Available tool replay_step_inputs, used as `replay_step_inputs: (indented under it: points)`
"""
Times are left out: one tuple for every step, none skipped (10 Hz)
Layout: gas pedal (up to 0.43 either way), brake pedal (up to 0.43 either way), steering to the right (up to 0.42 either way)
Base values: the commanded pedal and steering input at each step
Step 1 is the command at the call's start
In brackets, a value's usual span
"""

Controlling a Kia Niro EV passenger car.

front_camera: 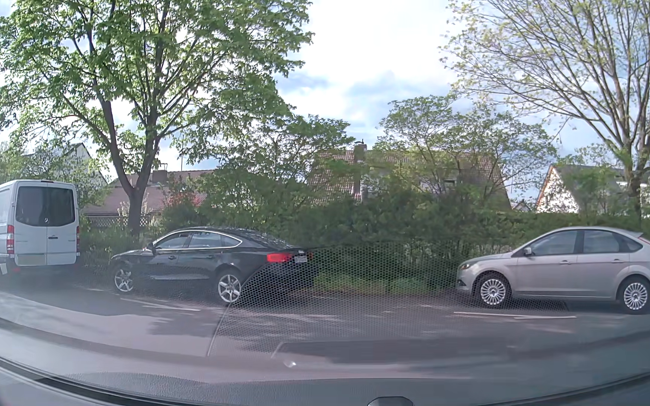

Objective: Follow the waypoints while adhering to traffic rules and regulations

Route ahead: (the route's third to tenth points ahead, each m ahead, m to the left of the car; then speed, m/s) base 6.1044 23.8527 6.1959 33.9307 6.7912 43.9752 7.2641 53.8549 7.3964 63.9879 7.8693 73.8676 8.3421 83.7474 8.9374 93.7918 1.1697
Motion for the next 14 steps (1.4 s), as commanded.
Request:
replay_step_inputs:
  points:
    - [0.197,0.000,-0.512]
    - [0.220,0.000,-0.526]
    - [0.228,0.000,-0.540]
    - [0.240,0.000,-0.549]
    - [0.240,0.000,-0.554]
    - [0.240,0.000,-0.560]
    - [0.240,0.000,-0.571]
    - [0.240,0.000,-0.583]
    - [0.240,0.000,-0.606]
    - [0.240,0.000,-0.637]
    - [0.240,0.000,-0.674]
    - [0.240,0.000,-0.704]
    - [0.240,0.000,-0.726]
    - [0.240,0.000,-0.745]
